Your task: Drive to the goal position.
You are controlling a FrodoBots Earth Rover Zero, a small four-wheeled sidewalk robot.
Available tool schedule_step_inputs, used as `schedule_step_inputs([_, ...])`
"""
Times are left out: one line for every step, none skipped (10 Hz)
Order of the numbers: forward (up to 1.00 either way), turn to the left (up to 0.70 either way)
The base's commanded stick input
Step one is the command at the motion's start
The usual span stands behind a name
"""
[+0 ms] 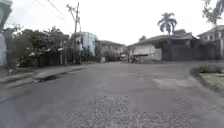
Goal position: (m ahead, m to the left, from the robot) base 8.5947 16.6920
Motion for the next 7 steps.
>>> schedule_step_inputs([1.00,0.02])
schedule_step_inputs([1.00,0.02])
schedule_step_inputs([1.00,0.02])
schedule_step_inputs([1.00,0.02])
schedule_step_inputs([1.00,0.02])
schedule_step_inputs([1.00,0.02])
schedule_step_inputs([1.00,0.02])
